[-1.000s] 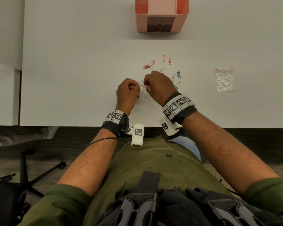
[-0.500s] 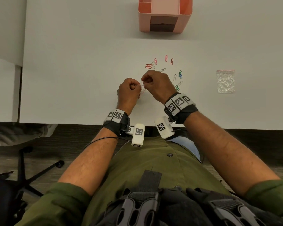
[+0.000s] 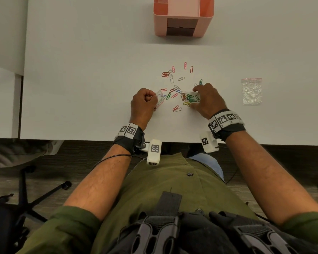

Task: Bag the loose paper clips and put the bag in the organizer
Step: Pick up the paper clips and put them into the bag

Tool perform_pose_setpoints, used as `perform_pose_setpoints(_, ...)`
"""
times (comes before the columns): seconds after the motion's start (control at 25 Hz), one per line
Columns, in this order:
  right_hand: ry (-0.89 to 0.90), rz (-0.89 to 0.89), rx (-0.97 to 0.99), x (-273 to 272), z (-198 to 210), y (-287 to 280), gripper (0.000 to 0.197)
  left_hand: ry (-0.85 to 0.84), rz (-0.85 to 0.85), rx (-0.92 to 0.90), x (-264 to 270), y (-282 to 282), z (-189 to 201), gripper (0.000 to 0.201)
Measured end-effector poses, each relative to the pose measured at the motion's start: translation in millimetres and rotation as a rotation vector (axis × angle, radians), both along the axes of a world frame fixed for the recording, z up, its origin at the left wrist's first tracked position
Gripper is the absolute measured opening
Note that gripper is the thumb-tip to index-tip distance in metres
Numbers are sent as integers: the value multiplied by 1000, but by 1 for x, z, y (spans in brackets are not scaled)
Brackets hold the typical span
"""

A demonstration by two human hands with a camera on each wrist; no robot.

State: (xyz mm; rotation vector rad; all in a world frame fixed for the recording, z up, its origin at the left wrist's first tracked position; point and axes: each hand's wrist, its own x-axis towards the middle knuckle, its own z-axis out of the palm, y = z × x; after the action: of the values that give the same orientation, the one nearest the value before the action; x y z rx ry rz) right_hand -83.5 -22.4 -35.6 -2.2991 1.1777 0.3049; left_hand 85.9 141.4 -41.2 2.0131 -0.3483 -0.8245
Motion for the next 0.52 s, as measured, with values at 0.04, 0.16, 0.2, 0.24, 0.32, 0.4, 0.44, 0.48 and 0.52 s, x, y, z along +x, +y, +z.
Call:
perform_pose_setpoints(0.04, 16, 17, 24, -1, -2, 3, 62, 2, 0, -3, 0, 0, 0, 6)
perform_pose_setpoints(0.16, -25, 53, 45, 5, -9, 10, 68, -2, -4, 5, 0, -1, 0, 4)
perform_pose_setpoints(0.2, -53, 63, 36, 9, -10, 12, 65, -2, -4, 4, -1, -1, 0, 4)
perform_pose_setpoints(0.24, -77, 70, 23, 13, -12, 13, 60, -2, -2, 0, -1, -1, 0, 4)
perform_pose_setpoints(0.32, -103, 69, -6, 20, -14, 13, 48, -1, 1, -2, -1, -1, 1, 4)
perform_pose_setpoints(0.4, -112, 61, -34, 24, -15, 13, 37, -2, 6, -2, 0, 0, 2, 5)
perform_pose_setpoints(0.44, -116, 59, -50, 25, -15, 12, 32, -2, 8, -3, 0, 0, 2, 6)
perform_pose_setpoints(0.48, -120, 62, -67, 26, -16, 12, 28, -5, 9, -4, 0, 0, 2, 8)
perform_pose_setpoints(0.52, -120, 70, -85, 26, -16, 12, 26, -6, 9, -4, 0, 1, 2, 10)
